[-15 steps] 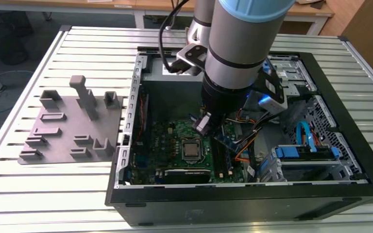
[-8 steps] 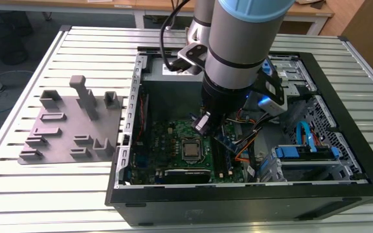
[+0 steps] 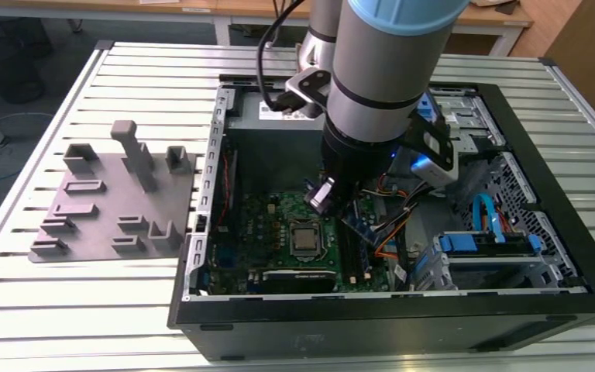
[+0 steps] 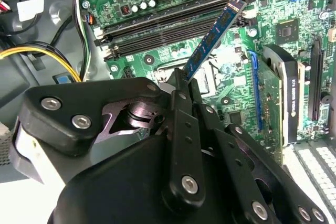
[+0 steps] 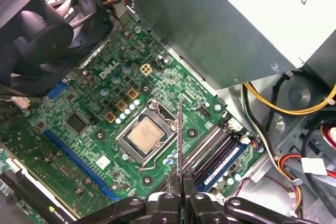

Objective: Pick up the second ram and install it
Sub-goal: 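Insert the second ram into the second slot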

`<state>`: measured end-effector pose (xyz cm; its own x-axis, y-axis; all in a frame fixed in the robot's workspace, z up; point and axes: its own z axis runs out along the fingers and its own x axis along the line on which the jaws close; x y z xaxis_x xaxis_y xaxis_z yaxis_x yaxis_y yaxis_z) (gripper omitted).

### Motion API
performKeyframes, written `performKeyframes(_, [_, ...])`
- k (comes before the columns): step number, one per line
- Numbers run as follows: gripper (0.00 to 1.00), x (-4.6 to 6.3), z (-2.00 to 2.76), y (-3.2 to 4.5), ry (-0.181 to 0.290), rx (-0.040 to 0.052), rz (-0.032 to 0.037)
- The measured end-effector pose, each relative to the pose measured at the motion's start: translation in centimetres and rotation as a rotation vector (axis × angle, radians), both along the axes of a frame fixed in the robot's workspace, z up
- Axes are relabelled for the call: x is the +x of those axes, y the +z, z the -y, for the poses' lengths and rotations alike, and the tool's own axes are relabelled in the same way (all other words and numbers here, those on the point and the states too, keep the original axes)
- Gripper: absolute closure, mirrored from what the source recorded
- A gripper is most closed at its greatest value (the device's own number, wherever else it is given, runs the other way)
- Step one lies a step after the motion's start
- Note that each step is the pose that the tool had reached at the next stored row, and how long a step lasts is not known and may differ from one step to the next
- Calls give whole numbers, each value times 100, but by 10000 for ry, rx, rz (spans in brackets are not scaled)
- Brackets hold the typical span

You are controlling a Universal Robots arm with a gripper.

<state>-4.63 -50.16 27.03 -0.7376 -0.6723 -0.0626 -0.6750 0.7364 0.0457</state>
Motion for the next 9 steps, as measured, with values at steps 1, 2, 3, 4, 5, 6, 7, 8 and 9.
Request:
performKeyframes(1, [86, 0, 0, 0, -54, 0, 0])
performKeyframes(2, [86, 0, 0, 0, -105, 0, 0])
performKeyframes(3, [86, 0, 0, 0, -159, 0, 0])
performKeyframes(4, [86, 0, 0, 0, -214, 0, 0])
performKeyframes(5, [86, 0, 0, 0, -267, 0, 0])
performKeyframes(6, [86, 0, 0, 0, -319, -1, 0])
performKeyframes(7, [86, 0, 0, 0, -372, -1, 0])
performKeyframes(8, [86, 0, 0, 0, -423, -1, 0])
performKeyframes(9, [86, 0, 0, 0, -473, -1, 0])
